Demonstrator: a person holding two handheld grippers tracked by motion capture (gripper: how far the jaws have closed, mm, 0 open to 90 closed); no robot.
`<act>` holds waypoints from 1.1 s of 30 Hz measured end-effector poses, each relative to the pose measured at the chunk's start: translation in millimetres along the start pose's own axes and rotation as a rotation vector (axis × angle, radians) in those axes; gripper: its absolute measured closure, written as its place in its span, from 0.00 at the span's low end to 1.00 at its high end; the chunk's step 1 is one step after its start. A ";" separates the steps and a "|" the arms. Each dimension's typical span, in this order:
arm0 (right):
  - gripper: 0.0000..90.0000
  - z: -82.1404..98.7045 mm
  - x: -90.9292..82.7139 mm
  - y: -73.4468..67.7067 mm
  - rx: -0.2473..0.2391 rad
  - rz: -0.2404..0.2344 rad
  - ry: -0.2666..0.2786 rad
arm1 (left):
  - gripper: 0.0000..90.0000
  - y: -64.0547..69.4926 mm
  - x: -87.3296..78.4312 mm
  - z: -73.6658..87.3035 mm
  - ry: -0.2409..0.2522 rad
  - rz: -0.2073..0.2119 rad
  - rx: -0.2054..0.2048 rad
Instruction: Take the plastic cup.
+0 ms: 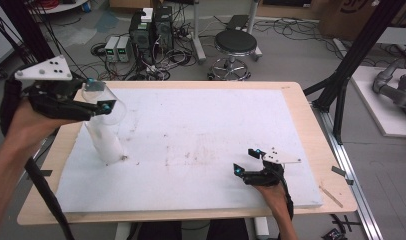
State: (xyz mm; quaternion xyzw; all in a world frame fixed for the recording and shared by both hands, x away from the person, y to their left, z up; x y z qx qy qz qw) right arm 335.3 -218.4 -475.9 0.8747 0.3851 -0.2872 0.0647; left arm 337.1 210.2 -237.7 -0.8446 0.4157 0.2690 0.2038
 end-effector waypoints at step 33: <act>0.16 0.2 -0.6 -1.6 -0.012 0.002 0.003 | 0.42 76.4 102.5 91.1 0.231 0.330 -0.009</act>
Point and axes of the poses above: each handheld gripper's, and its own axes: x roughly forward along the jaws, z roughly out of its underside, y roughly to its right, the point moved 6 cm from there along x, roughly forward along the jaws, and after that the axes turned 13 degrees about -y, right-handed, at the moved point
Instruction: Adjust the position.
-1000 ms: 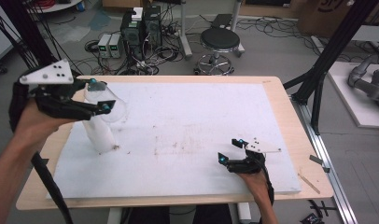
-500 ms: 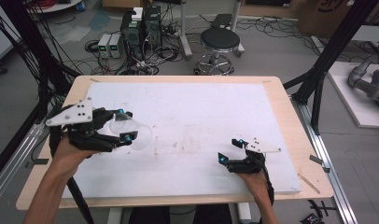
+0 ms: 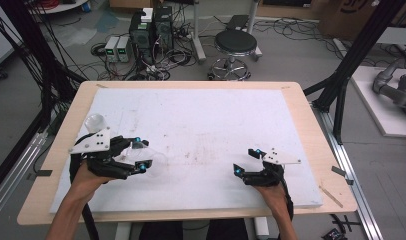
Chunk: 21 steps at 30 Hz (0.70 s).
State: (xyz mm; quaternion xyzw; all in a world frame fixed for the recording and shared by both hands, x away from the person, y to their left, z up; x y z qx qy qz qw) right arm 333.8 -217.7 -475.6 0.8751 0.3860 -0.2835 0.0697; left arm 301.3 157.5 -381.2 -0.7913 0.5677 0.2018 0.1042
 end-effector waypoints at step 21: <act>0.16 -14.2 -12.3 -2.6 -0.034 -0.104 0.018 | 0.42 -6.4 3.6 -2.1 0.014 0.024 -0.004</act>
Point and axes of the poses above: each handheld gripper's, and its own axes: x roughly forward along the jaws, z roughly out of its underside, y roughly to its right, the point moved 6 cm from there along x, roughly forward along the jaws, and after that the axes turned 13 degrees about -y, right-handed, at the moved point
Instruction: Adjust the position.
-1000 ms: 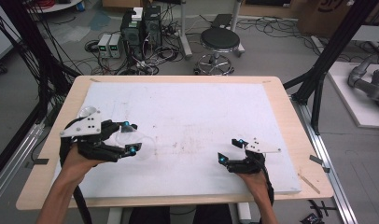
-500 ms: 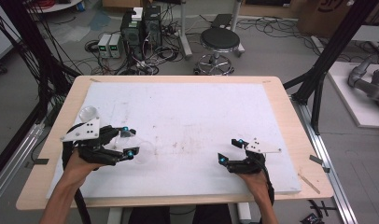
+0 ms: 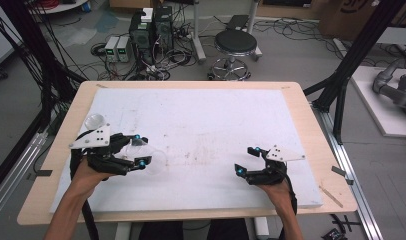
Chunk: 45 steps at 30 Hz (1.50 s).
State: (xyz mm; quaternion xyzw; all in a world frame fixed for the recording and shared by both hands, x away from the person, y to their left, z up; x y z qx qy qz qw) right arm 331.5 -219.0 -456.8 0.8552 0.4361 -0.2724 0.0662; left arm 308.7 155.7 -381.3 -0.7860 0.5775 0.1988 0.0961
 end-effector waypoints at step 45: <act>0.16 -93.0 51.3 -102.7 -0.341 -0.514 -0.064 | 0.43 31.6 83.9 -44.4 0.083 0.237 0.092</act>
Point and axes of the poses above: each handheld gripper's, and its own axes: x roughly forward along the jaws, z roughly out of its underside, y roughly to its right, the point moved 6 cm from there along x, roughly forward along the jaws, and after that the axes turned 13 degrees about -y, right-handed, at the moved point
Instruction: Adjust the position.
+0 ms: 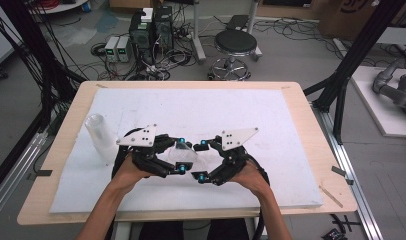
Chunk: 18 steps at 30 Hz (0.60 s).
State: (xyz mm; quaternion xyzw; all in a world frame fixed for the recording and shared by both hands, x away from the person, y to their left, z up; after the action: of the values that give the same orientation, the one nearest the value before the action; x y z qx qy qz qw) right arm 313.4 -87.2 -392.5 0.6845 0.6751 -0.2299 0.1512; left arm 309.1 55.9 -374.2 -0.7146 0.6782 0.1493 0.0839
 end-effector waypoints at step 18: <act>0.33 -1.5 12.4 -4.1 -0.040 0.032 0.029 | 0.43 0.0 -2.2 -4.7 0.022 -0.009 0.002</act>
State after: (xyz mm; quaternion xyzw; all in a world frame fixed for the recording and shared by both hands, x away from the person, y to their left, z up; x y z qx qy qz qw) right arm 309.3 -75.6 -397.2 0.6952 0.6708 -0.2036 0.1587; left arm 309.5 56.5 -369.0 -0.7192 0.6760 0.1403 0.0778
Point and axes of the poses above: each handheld gripper's, and its own axes: x roughly forward along the jaws, z roughly out of its underside, y roughly to its right, the point moved 6 cm from there along x, roughly forward along the jaws, and after that the axes turned 13 degrees about -y, right-handed, at the moved point
